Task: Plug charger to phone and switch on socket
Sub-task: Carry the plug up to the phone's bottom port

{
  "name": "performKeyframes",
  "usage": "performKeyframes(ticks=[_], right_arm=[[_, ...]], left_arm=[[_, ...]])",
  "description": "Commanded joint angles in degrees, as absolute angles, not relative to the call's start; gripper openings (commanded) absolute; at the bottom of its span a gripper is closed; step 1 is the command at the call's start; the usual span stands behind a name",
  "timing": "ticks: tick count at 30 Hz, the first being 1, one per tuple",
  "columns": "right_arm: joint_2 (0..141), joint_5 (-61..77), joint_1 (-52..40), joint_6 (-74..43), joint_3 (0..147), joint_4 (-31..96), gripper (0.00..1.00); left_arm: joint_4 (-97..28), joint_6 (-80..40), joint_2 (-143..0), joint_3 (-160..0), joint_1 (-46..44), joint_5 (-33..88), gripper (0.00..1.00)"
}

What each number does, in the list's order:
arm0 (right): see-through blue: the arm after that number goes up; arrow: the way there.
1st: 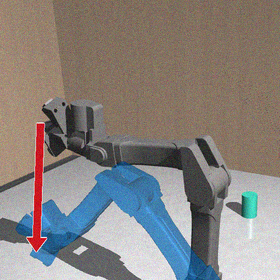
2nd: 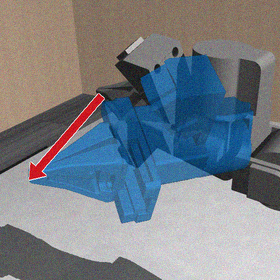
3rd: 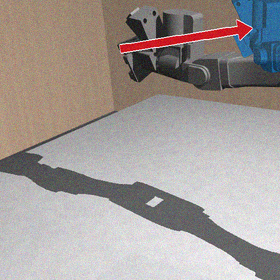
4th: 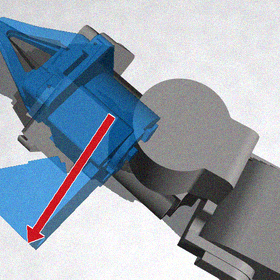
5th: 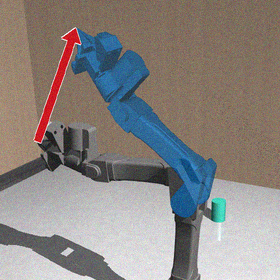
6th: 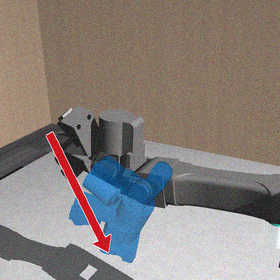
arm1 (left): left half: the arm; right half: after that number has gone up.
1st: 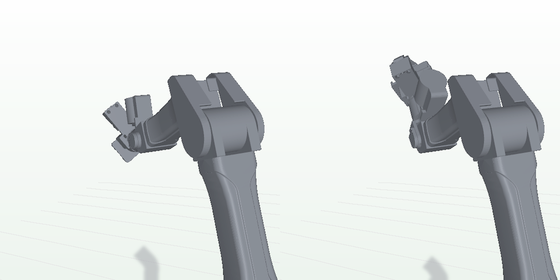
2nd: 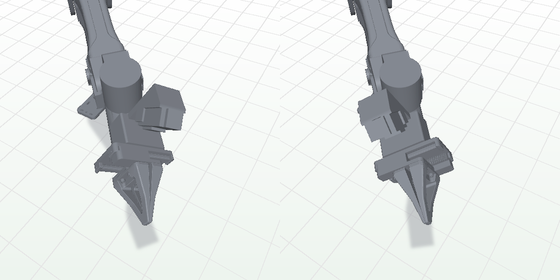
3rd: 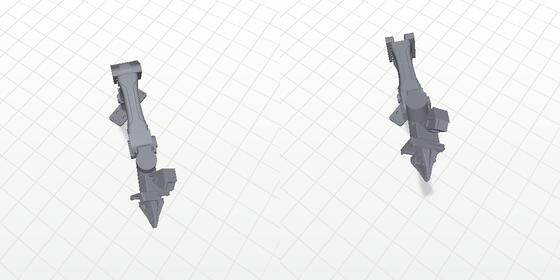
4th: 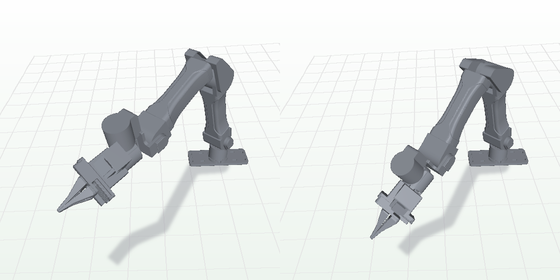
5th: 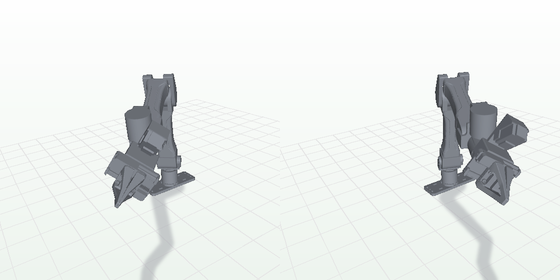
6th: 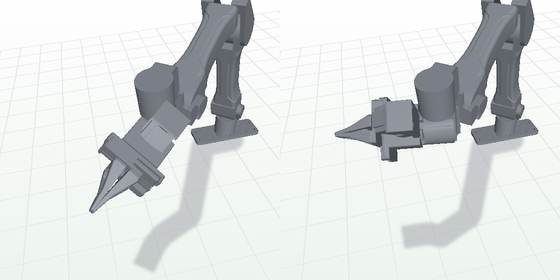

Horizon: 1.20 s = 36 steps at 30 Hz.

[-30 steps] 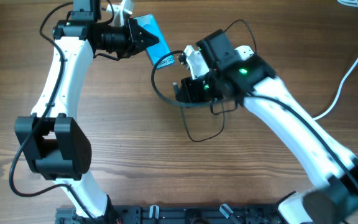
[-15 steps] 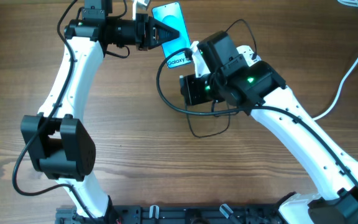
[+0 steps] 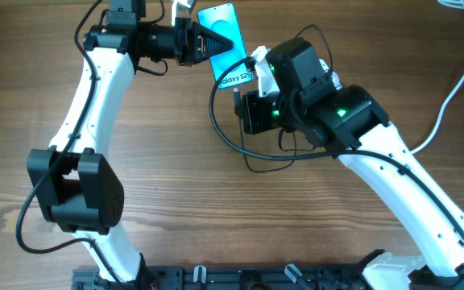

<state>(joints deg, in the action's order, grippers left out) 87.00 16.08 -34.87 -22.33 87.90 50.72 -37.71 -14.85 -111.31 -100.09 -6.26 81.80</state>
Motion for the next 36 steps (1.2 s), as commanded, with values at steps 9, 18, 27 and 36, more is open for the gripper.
performKeyframes(ticks=[9,18,27,36], right_arm=[[86.4,16.1,-34.8,-22.5,88.2,50.8,0.04],[86.4,14.2,-34.8,-19.5,88.2,50.9,0.04],[86.4,14.4,-34.8,-18.0,88.2,50.6,0.04],[86.4,14.5,-34.8,-18.0,88.2,50.6,0.04]], left_arm=[[-37.7,-13.7,-109.6,-100.8,-6.0,86.1,0.04],[-37.7,-13.7,-109.6,-100.8,-6.0,85.6,0.04],[-37.7,-13.7,-109.6,-100.8,-6.2,85.7,0.04],[-38.2,-12.1,-109.6,-100.8,-6.3,85.6,0.04]])
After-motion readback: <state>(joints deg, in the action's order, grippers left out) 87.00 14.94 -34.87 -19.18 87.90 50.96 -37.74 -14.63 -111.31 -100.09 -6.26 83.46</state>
